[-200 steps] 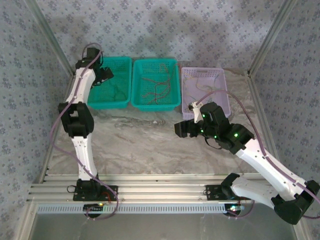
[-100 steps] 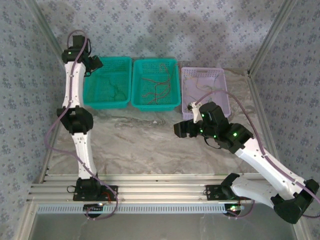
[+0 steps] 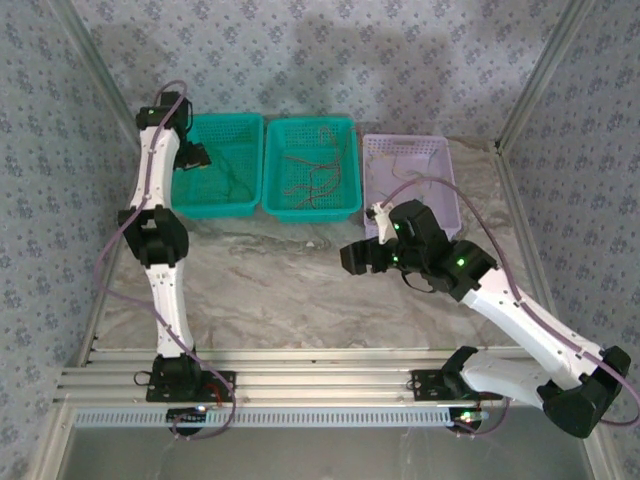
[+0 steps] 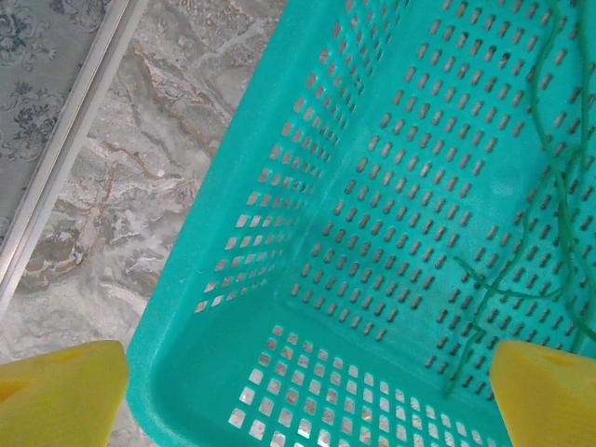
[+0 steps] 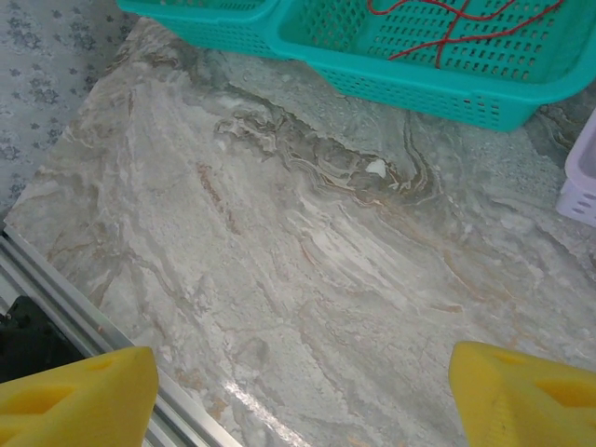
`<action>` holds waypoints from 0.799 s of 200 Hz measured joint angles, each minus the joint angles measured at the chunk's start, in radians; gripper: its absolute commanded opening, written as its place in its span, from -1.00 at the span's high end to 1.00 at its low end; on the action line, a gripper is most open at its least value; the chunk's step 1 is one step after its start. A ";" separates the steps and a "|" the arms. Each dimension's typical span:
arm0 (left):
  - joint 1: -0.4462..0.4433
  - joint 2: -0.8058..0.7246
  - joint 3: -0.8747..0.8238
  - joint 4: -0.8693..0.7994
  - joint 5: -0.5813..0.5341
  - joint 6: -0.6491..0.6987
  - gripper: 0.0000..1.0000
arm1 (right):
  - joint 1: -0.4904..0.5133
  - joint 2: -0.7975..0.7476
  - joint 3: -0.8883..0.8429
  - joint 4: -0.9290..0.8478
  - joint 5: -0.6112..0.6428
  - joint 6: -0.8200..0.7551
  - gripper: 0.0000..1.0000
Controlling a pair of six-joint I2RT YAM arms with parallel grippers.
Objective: Untangle the cables
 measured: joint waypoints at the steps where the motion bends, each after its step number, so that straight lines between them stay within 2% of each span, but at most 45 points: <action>1: 0.000 0.000 0.000 0.000 0.001 0.001 -0.89 | 0.000 0.000 0.000 0.000 0.000 0.000 -0.67; 34: -0.005 -0.013 -0.061 0.015 0.082 0.044 -0.86 | 0.008 0.009 0.020 0.000 -0.017 -0.015 -0.67; 38: -0.006 -0.013 -0.063 0.016 0.088 0.045 -0.98 | 0.008 0.013 0.023 0.000 -0.018 -0.015 -0.67; 64: -0.010 -0.029 -0.070 0.013 0.094 0.048 -0.99 | 0.016 0.040 0.043 0.002 -0.029 -0.023 -0.67; 107: -0.018 -0.204 -0.194 0.013 0.096 0.031 -0.99 | 0.031 0.099 0.090 0.014 -0.047 -0.039 -0.68; 128: -0.027 -0.284 -0.207 0.005 0.153 0.040 -0.99 | 0.032 0.122 0.134 0.022 -0.060 -0.046 -0.68; 160: -0.042 -0.301 -0.178 -0.064 0.205 0.071 -0.99 | 0.032 0.142 0.175 0.042 -0.082 -0.053 -0.68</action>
